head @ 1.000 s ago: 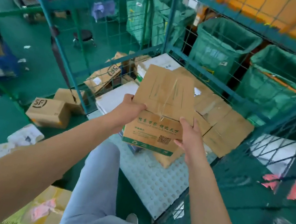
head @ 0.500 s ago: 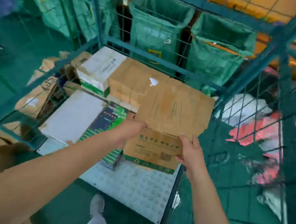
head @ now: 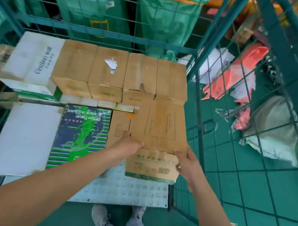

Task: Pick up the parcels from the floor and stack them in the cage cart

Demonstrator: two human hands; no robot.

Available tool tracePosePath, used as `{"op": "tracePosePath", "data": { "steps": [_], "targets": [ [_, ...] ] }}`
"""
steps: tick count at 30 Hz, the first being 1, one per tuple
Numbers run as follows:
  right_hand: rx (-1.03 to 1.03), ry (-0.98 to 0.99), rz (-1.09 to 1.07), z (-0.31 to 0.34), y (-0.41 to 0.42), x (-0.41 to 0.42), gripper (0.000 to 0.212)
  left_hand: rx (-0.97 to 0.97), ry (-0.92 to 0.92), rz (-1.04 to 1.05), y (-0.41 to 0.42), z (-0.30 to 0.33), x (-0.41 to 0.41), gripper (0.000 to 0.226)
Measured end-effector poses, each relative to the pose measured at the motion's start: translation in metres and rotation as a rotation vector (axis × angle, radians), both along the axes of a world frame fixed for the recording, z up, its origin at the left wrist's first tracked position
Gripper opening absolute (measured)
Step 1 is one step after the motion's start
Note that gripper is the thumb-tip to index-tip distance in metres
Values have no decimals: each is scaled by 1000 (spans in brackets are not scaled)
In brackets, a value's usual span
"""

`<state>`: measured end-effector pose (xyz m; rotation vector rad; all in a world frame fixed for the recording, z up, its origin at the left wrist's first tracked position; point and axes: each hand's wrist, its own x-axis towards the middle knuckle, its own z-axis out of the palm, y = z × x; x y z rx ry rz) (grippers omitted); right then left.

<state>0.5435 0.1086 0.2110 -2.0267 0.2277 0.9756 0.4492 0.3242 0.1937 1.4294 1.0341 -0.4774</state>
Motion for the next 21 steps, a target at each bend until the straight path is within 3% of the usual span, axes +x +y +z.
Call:
{"op": "tracePosePath", "data": {
  "steps": [5, 9, 13, 21],
  "targets": [
    [-97, 130, 20, -48, -15, 27, 74, -83, 39, 4, -16, -55, 29, 73],
    [-72, 115, -65, -108, -27, 49, 67, -110, 83, 9, -30, -110, 52, 67],
    [-96, 138, -132, -159, -33, 70, 68, -99, 118, -6, -43, -156, 71, 39],
    [-179, 201, -49, -230, -39, 103, 58, -43, 160, -41, -54, -221, 99, 74]
  ]
}}
